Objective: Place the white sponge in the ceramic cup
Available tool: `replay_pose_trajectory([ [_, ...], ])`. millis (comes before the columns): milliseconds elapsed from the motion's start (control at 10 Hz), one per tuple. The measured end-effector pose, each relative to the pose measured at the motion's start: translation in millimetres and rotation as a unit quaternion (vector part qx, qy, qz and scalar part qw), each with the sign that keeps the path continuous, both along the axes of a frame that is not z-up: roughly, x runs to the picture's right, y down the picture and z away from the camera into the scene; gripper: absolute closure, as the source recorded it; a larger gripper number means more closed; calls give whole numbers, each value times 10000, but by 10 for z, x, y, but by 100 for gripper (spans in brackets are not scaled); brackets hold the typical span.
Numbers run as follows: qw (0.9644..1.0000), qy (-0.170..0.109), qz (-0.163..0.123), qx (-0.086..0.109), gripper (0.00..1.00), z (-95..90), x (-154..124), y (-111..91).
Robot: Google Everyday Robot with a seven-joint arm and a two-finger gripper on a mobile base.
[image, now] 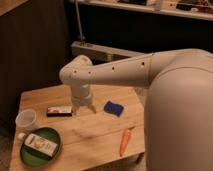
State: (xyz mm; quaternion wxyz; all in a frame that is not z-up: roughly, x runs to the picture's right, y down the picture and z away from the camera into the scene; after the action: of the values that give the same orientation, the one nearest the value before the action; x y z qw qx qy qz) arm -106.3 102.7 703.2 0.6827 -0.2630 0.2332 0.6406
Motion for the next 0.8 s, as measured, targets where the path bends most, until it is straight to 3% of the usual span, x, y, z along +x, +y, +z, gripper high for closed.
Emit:
replay_pose_trajectory([
  [200,10000,-24,-28,15,35,-3,7,-4],
  [400,9980,-421,-245,391,35,-45,88,-57],
  [500,9906,-927,-560,838,35,-54,202,-127],
  [600,9821,-1309,-805,1086,35,-15,347,-177],
  [800,9722,-1630,-989,1357,35,133,678,-319],
])
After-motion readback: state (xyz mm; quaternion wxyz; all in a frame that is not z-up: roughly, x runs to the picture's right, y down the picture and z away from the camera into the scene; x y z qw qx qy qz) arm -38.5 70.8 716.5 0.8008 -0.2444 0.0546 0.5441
